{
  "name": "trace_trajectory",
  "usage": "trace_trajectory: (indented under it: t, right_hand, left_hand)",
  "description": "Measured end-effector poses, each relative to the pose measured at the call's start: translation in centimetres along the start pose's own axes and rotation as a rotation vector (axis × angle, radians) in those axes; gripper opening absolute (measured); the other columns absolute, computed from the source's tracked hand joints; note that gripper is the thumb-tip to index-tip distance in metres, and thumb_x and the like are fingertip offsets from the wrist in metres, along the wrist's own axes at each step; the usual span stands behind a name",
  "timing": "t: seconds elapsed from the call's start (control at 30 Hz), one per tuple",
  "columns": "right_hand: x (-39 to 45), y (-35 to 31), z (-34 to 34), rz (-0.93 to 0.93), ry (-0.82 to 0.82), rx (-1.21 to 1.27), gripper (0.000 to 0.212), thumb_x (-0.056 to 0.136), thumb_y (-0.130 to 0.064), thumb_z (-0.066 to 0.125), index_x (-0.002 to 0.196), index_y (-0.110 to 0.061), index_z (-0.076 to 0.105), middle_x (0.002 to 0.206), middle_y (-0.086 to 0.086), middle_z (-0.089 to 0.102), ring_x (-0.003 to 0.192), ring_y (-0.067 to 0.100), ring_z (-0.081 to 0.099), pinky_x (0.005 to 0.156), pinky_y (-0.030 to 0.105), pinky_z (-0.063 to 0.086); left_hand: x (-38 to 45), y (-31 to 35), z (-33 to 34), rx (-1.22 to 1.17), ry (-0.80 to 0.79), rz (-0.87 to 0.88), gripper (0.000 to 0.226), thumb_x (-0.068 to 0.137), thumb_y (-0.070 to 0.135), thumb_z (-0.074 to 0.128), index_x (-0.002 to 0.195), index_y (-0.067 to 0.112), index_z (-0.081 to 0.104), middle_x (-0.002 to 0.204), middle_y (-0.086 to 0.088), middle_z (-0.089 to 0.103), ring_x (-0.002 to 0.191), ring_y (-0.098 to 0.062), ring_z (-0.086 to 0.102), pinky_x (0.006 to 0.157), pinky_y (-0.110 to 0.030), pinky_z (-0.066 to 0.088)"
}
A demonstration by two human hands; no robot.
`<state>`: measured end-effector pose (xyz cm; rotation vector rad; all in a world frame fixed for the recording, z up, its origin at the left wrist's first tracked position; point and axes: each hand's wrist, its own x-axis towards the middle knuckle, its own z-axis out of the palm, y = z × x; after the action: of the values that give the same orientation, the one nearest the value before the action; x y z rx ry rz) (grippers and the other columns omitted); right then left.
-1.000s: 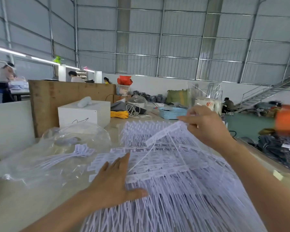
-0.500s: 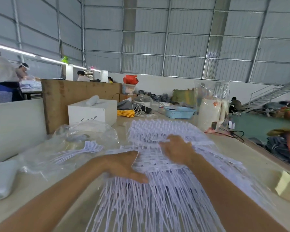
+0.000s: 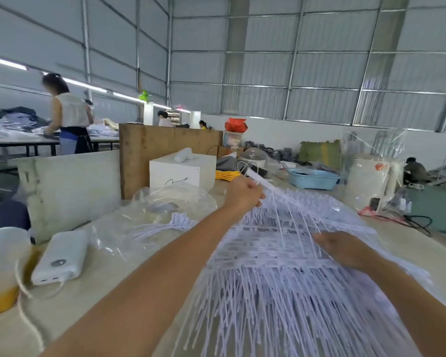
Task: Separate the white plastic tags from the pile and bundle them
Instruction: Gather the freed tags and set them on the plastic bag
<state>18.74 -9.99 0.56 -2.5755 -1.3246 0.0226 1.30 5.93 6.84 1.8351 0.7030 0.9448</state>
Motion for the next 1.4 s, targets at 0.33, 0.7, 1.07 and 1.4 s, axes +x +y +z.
trace_trajectory:
  t: [0.33, 0.7, 1.07, 1.4]
  right_hand:
    - [-0.4, 3.9, -3.9, 0.204, 0.399, 0.576, 0.048, 0.092, -0.048, 0.049, 0.096, -0.006, 0.072, 0.084, 0.013, 0.071, 0.076, 0.03, 0.067, 0.084, 0.045, 0.053]
    - [4.1, 7.2, 0.6, 0.308, 0.148, 0.099, 0.042, 0.101, -0.035, 0.035, 0.125, -0.007, 0.054, 0.13, 0.012, 0.056, 0.118, 0.028, 0.052, 0.095, 0.03, 0.039]
    - [3.6, 8.6, -7.3, 0.331, 0.303, 0.604, 0.081, 0.065, -0.017, 0.086, 0.132, 0.0, 0.043, 0.117, 0.012, 0.054, 0.093, 0.026, 0.056, 0.062, 0.028, 0.047]
    - [0.4, 3.5, -15.7, 0.129, 0.428, 0.679, 0.054, 0.069, -0.029, 0.083, 0.109, -0.007, 0.055, 0.065, 0.003, 0.058, 0.044, 0.013, 0.052, 0.046, 0.02, 0.042]
  left_hand:
    - [-0.1, -2.9, -3.2, 0.667, -0.553, -0.455, 0.029, 0.089, 0.026, 0.065, 0.078, 0.005, 0.049, 0.064, -0.008, 0.057, 0.048, -0.015, 0.055, 0.042, -0.022, 0.047]
    - [2.4, -2.8, 2.1, 1.132, -0.551, 0.012, 0.072, 0.094, 0.057, 0.039, 0.114, -0.01, 0.058, 0.121, -0.025, 0.058, 0.087, -0.03, 0.056, 0.075, -0.035, 0.041]
    - [4.0, -1.4, 1.7, 1.029, -0.309, 0.295, 0.038, 0.094, 0.046, 0.05, 0.099, 0.01, 0.061, 0.097, -0.006, 0.059, 0.097, -0.023, 0.057, 0.074, -0.03, 0.038]
    - [5.2, 4.7, -3.1, 0.985, -0.099, 0.505, 0.027, 0.09, 0.033, 0.056, 0.111, 0.024, 0.07, 0.071, 0.0, 0.06, 0.068, -0.018, 0.052, 0.062, -0.027, 0.037]
